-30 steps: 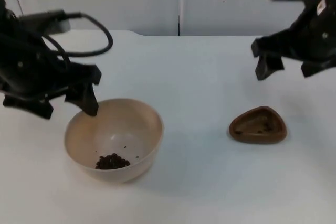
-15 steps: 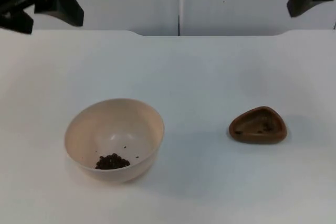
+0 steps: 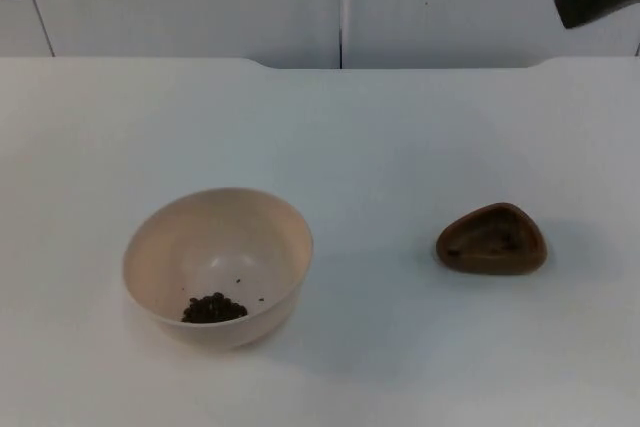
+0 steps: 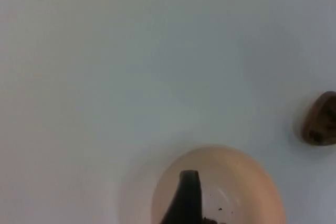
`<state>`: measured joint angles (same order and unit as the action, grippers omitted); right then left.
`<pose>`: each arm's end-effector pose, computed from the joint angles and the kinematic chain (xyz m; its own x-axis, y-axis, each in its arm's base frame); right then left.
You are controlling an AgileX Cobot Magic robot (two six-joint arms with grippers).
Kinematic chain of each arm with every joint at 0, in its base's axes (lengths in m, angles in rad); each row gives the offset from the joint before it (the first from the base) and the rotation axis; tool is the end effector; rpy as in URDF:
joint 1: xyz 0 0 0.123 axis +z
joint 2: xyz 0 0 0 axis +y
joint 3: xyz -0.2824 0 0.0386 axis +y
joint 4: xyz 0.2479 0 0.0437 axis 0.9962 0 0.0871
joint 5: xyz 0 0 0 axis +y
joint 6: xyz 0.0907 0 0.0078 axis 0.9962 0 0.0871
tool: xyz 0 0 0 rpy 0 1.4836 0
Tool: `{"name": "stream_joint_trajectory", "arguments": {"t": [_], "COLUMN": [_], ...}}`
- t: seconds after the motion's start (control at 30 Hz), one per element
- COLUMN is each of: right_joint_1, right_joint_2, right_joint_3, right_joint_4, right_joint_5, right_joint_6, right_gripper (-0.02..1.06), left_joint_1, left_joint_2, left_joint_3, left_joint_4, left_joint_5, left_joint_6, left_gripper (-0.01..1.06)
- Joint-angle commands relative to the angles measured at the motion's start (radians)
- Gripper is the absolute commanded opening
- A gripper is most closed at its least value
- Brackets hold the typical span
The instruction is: Pick up the bowl with the left hand and pour the coffee beans from the cup into the bowl with the right hand.
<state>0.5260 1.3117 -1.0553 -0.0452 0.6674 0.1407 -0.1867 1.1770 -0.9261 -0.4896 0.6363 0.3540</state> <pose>0.2406 0.1367 0.3177 -0.6892 -0.2787 -0.6688 -0.4156 0.9082 0.0497 0.2337 -0.0701 0.3203 -0.6822 0.0791 -0.7269 0.3465 0.9104 -0.2260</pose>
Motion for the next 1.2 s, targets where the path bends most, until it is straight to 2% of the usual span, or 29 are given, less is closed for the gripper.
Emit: {"name": "stream_joint_trajectory", "arguments": {"t": [0.0, 0.13, 0.23, 0.5, 0.6, 0.93, 1.03, 1.17], "right_joint_1": [0.006, 0.006, 0.006, 0.006, 0.006, 0.006, 0.006, 0.006], "right_joint_2": [-0.081, -0.185, -0.255, -0.509, -0.62, -0.869, -0.931, -1.045], "right_joint_3": [0.073, 0.161, 0.216, 0.322, 0.341, 0.406, 0.437, 0.493], "right_joint_4": [-0.002, -0.002, -0.002, -0.005, -0.005, -0.005, -0.005, -0.005], "right_joint_5": [-0.039, -0.071, -0.09, -0.088, -0.058, 0.029, 0.044, 0.061], "right_joint_6": [0.001, 0.001, 0.001, -0.023, -0.042, -0.074, -0.079, -0.081], "right_gripper": [0.75, 0.75, 0.75, 0.75, 0.75, 0.75, 0.75, 0.75], "left_joint_1": [-0.002, -0.002, -0.002, -0.002, -0.002, -0.002, -0.002, -0.002], "left_joint_2": [-0.105, -0.218, -0.282, -0.474, -0.552, -0.755, -0.81, -0.925], "left_joint_3": [0.041, 0.085, 0.084, 0.084, 0.084, 0.086, 0.105, 0.209], "left_joint_4": [-0.026, -0.02, -0.001, 0.015, 0.047, 0.059, 0.062, 0.071], "left_joint_5": [-0.013, -0.047, -0.022, 0.127, 0.211, 0.32, 0.34, 0.353], "left_joint_6": [0.031, 0.034, 0.034, 0.034, 0.034, 0.034, 0.034, 0.011], "left_gripper": [0.73, 0.73, 0.73, 0.73, 0.73, 0.73, 0.73, 0.73]}}
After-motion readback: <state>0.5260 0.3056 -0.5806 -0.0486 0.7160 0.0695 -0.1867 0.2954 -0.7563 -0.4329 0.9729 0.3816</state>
